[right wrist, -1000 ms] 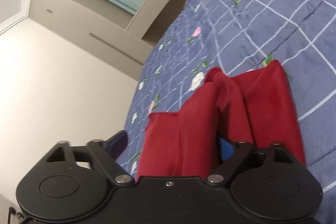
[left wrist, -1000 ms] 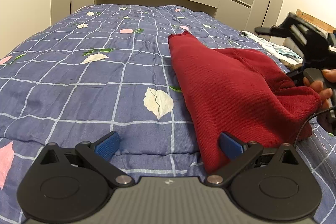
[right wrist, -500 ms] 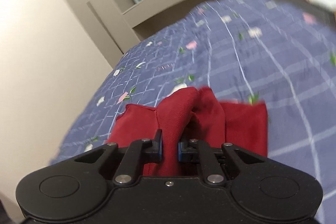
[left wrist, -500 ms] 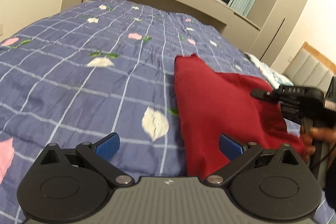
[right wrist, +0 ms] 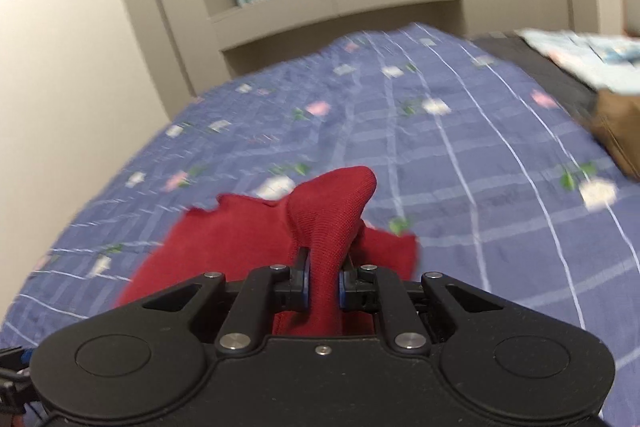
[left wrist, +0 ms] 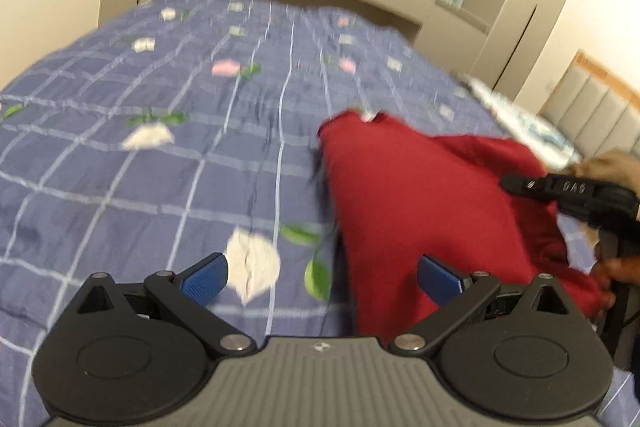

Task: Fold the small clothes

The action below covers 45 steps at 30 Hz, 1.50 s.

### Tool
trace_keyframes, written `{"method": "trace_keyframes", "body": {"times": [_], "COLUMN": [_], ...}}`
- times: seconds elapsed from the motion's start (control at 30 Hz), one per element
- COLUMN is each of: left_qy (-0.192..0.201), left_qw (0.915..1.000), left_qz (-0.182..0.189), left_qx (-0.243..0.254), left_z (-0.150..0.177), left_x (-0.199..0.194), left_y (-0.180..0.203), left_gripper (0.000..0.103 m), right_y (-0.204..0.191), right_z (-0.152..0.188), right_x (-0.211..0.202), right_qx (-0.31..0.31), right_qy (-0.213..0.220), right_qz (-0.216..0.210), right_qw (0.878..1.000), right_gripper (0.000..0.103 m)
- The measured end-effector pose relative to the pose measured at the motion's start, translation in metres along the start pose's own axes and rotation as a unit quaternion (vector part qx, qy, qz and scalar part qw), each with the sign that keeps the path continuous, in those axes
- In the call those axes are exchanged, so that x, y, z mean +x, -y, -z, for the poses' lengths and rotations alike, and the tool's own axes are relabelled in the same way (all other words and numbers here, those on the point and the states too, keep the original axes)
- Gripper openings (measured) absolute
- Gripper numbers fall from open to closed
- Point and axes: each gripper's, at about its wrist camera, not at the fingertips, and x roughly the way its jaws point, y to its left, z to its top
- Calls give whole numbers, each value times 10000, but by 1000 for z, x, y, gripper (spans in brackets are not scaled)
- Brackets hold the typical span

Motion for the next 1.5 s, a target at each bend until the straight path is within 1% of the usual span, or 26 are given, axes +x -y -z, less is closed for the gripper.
{"method": "trace_keyframes", "body": {"times": [0.03, 0.07, 0.1, 0.13, 0.17, 0.2, 0.27, 0.3, 0.37, 0.47, 0.53, 0.6, 0.63, 0.7, 0.8, 0.97, 1.07, 1.13, 1.2, 1.23, 1.27, 1.33, 1.4, 1.5], "left_qy": [-113, -160, -129, -68, 21, 121, 278, 328, 390, 442, 282, 29, -56, -97, 23, 19, -72, -110, -12, 55, 88, 102, 81, -33], "left_qw": [9999, 9998, 9999, 9999, 10000, 9999, 9995, 9993, 9988, 9981, 9978, 9972, 9971, 9979, 9982, 9977, 9981, 9986, 9994, 9997, 9998, 9996, 9997, 9997], "left_qz": [-46, -55, -34, 1, 42, 57, 1, -62, -217, -423, -578, -718, -732, -641, -582, -597, -594, -514, -320, -224, -197, -210, -195, -172], "left_qx": [20, 37, 67, 74, 50, -7, -122, -163, -191, 4, 159, 226, 200, 92, 172, 307, 110, -94, -116, -44, 30, 136, 124, 177], "left_z": [3, 4, 4, 3, -1, -7, -22, -32, -49, -67, -70, -67, -64, -58, -53, -53, -57, -56, -52, -46, -42, -31, -19, -1], "left_x": [5, 7, 7, 5, 3, 3, 5, 9, 17, 40, 61, 81, 88, 98, 99, 103, 91, 76, 61, 51, 45, 34, 24, 14], "left_y": [0, 0, -1, -2, -3, -4, -3, -1, 7, 23, 31, 33, 32, 27, 24, 26, 24, 22, 21, 22, 24, 27, 28, 28], "left_gripper": [102, 102, 103, 103, 103, 103, 103, 103, 103, 103, 103, 103, 103, 103, 103, 103, 102, 103, 103, 103, 103, 102, 102, 102], "right_y": [5, 8, 10, 10, 8, 7, 2, -3, -6, -9, -4, 10, 17, 31, 43, 43, 42, 37, 24, 16, 9, -7, -21, -33], "right_z": [4, 6, 6, 6, 4, 1, -4, -7, -10, -10, -6, -1, 3, 12, 18, 20, 14, 14, 21, 27, 34, 49, 66, 91], "right_x": [2, 2, -1, -5, -8, -11, -14, -13, -9, 12, 27, 39, 45, 53, 56, 57, 38, 14, -14, -30, -43, -63, -77, -85], "right_qx": [91, 164, 201, 190, 150, 82, -120, -276, -510, -782, -897, -818, -736, -532, -243, -185, 67, 168, 99, 54, -25, -245, -590, -953], "right_qy": [-47, -45, 21, 112, 210, 344, 564, 653, 773, 753, 680, 579, 499, 440, 485, 497, 505, 682, 888, 995, 1062, 1126, 1088, 892], "right_qz": [8, 17, 74, 140, 208, 283, 449, 561, 792, 1375, 1777, 1973, 1980, 1890, 1745, 1684, 1496, 1335, 1132, 994, 848, 692, 614, 722], "right_qw": [9999, 9999, 9998, 9997, 9995, 9990, 9973, 9959, 9926, 9845, 9776, 9752, 9762, 9795, 9832, 9843, 9874, 9886, 9896, 9900, 9907, 9909, 9904, 9888], "right_gripper": [20, 29, 41, 50, 68, 78, 83, 88, 96, 96, 96, 96, 96, 100, 102, 102, 100, 100, 100, 101, 101, 102, 102, 102]}}
